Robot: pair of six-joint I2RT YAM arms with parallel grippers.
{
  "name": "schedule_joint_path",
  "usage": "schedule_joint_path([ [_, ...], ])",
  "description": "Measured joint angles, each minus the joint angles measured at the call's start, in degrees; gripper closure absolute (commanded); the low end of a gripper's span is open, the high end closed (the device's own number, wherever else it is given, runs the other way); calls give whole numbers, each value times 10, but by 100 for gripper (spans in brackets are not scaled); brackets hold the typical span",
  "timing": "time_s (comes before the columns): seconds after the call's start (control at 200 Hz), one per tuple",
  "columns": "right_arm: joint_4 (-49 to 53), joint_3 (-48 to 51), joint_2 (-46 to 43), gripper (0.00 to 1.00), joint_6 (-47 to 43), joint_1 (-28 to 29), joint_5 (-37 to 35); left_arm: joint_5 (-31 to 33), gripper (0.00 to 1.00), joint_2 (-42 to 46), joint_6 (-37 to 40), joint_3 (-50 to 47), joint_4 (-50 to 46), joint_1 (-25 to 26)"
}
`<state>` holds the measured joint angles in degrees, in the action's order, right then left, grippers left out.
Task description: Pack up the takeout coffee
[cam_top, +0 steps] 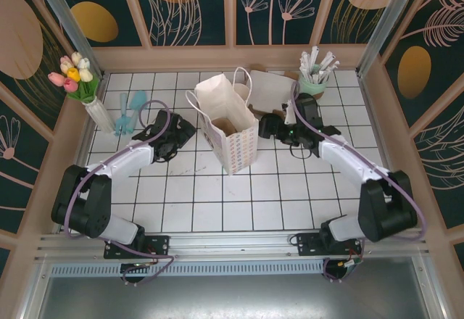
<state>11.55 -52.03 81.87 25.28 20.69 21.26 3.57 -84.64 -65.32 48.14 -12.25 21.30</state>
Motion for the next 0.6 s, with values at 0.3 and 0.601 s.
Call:
schedule_joint_path([
  [0.3,-41,-51,148,1,36,77,-1,14,1,34,-10,-29,-5,0],
  [0.601,-53,-134,236,1,36,100,14,7,1,82,-32,-72,-9,0],
])
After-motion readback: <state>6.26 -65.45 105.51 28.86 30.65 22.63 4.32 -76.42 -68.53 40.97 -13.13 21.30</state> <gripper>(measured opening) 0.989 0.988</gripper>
